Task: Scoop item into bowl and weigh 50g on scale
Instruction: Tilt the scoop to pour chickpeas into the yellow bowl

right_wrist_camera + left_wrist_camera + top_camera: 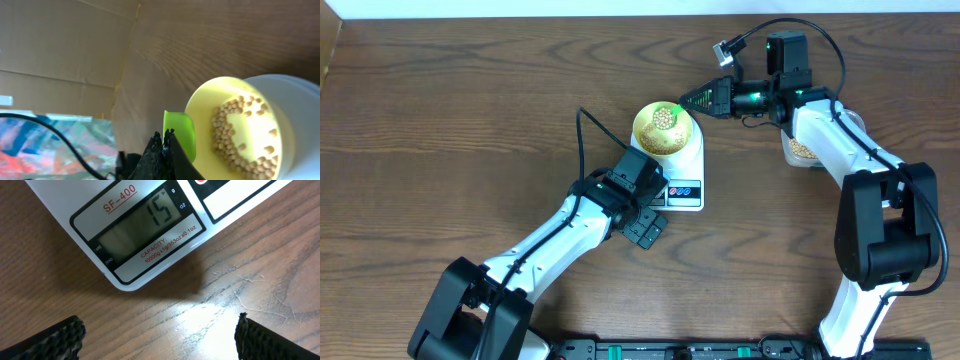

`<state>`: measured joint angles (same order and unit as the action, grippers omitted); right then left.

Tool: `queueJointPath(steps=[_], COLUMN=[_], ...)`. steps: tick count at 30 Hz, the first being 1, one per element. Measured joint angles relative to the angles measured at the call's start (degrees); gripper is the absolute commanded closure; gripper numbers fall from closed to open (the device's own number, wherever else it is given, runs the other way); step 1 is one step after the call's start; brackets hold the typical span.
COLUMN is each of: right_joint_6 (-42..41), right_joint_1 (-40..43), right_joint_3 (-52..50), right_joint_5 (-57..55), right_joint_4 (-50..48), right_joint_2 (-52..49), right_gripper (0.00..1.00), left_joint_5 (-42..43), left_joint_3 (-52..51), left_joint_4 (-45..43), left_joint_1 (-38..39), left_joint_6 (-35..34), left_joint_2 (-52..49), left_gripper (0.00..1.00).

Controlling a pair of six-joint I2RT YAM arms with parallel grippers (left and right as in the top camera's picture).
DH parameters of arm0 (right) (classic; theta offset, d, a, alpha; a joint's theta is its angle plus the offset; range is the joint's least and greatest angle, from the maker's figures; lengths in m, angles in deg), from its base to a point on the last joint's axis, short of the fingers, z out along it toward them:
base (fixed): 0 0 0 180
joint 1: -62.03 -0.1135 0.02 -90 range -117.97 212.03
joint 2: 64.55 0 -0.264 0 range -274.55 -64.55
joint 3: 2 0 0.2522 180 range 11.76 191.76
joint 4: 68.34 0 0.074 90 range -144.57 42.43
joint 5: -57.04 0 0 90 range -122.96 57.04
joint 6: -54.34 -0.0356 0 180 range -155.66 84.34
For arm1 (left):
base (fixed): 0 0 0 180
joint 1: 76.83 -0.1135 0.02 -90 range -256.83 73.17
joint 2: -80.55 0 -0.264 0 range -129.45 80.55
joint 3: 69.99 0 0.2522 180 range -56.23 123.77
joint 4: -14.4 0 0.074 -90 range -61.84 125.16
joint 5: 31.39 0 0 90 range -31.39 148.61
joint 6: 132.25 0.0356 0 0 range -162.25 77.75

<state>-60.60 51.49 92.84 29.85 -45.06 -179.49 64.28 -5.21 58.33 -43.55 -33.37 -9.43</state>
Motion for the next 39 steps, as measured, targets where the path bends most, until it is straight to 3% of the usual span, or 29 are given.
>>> queueJointPath(steps=[39], right_joint_6=[8.3], right_joint_1=[-1.3], right_joint_3=[0.0], right_joint_5=[-8.7], right_joint_4=[0.4], right_joint_2=[0.0], right_gripper=[0.99], left_joint_5=[0.0], left_joint_3=[0.0], left_joint_4=[0.0], left_joint_1=[0.0], left_joint_6=[0.0], left_joint_2=[0.0], left_gripper=[0.02])
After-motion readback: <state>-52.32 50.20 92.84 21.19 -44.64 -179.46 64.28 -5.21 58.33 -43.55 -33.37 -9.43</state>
